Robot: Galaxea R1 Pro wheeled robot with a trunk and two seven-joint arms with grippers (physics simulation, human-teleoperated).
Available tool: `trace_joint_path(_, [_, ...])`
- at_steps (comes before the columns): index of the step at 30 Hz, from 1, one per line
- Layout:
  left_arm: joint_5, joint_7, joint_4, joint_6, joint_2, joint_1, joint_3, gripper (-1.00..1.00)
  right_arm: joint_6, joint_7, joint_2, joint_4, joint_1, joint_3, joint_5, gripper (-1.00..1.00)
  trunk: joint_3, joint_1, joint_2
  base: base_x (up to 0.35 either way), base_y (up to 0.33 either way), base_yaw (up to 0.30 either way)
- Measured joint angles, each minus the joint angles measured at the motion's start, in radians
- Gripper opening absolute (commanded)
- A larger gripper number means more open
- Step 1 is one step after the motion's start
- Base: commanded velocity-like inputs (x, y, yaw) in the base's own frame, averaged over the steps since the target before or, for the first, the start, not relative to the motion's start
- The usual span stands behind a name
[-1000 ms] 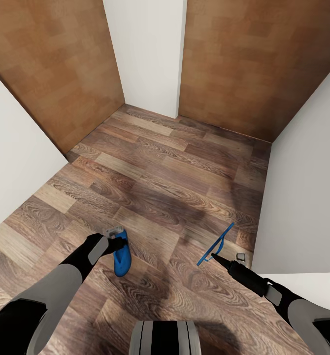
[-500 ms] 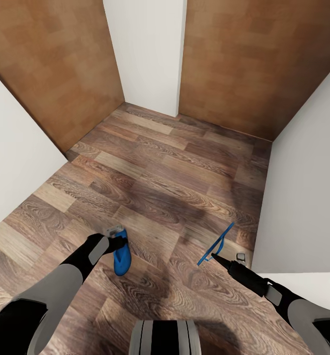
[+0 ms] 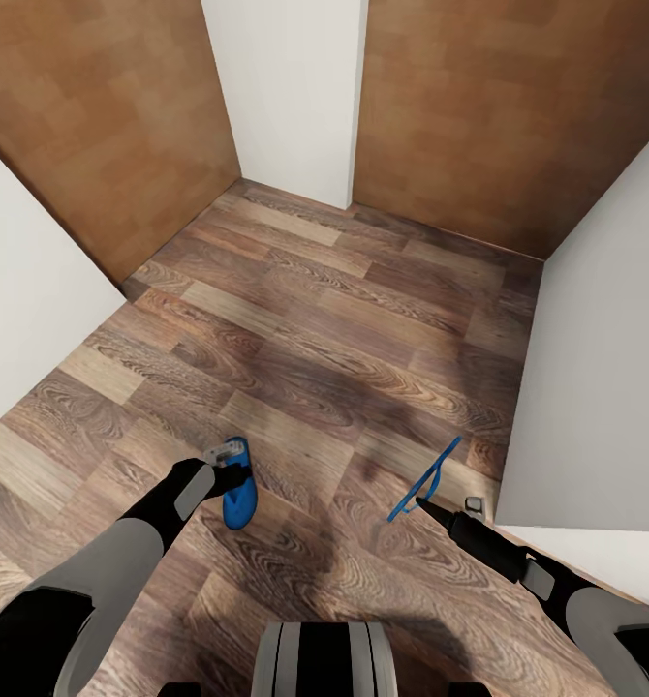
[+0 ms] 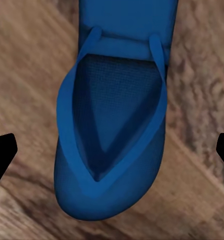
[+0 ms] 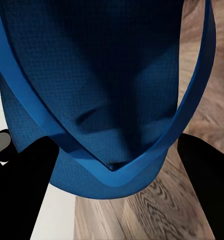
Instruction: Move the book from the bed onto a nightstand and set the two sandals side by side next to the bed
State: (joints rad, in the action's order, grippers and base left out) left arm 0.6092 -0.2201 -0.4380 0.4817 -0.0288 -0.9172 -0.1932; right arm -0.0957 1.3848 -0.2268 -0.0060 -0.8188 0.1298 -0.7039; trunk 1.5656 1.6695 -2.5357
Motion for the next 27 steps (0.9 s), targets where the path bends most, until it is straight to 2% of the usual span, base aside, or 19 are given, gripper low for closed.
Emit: trace_joint_path(27, [0.0, 0.0, 0.0, 0.0, 0.001, 0.0, 0.0, 1.0, 0.0, 0.0, 0.0, 0.0, 0.0, 0.0, 0.0, -1.0, 0.0, 0.0, 0.0, 0.0, 0.0, 0.0])
